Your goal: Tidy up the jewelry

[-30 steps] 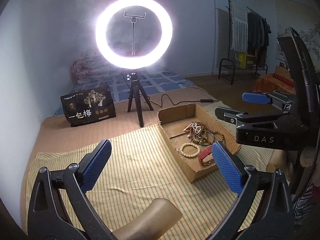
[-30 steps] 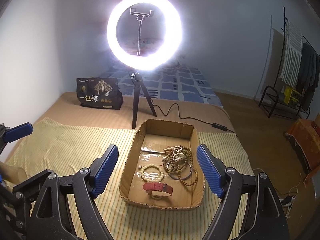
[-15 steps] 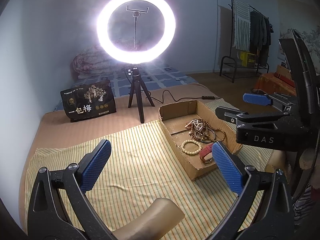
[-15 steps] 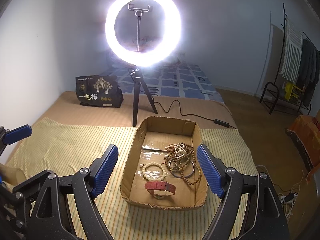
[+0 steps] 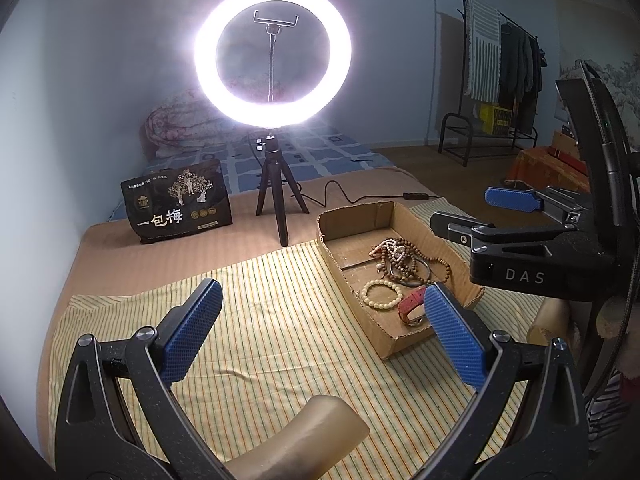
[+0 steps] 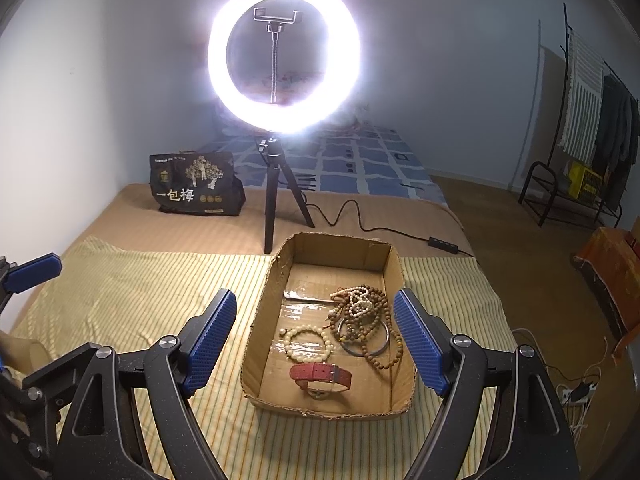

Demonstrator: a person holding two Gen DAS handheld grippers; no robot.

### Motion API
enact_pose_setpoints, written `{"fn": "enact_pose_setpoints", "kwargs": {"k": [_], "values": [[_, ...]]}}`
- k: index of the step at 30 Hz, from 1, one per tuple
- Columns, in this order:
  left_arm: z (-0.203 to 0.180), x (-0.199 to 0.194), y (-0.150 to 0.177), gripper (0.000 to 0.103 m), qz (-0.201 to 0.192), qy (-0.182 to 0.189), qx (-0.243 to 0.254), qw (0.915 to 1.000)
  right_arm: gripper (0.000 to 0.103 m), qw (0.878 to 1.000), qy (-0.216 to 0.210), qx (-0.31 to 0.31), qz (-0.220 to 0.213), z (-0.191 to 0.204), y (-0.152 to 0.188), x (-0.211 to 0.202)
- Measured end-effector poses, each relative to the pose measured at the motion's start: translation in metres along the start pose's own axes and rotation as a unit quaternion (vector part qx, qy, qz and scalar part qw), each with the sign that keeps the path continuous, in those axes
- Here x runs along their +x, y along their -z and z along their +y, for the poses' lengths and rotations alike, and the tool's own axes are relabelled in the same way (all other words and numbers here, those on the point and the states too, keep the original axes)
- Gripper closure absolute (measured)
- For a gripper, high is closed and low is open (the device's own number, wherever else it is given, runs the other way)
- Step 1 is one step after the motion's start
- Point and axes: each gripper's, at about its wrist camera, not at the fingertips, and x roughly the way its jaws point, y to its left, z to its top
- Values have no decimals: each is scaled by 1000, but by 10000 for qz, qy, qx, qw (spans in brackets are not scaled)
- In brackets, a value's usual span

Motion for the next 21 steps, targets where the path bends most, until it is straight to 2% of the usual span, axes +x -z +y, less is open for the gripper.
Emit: {"fn": "enact_pose_setpoints", "kwargs": {"k": [21], "values": [[-1,-1,0,1,13,-3,14,10000,22,10000,15,10,6,0,2,1]]}}
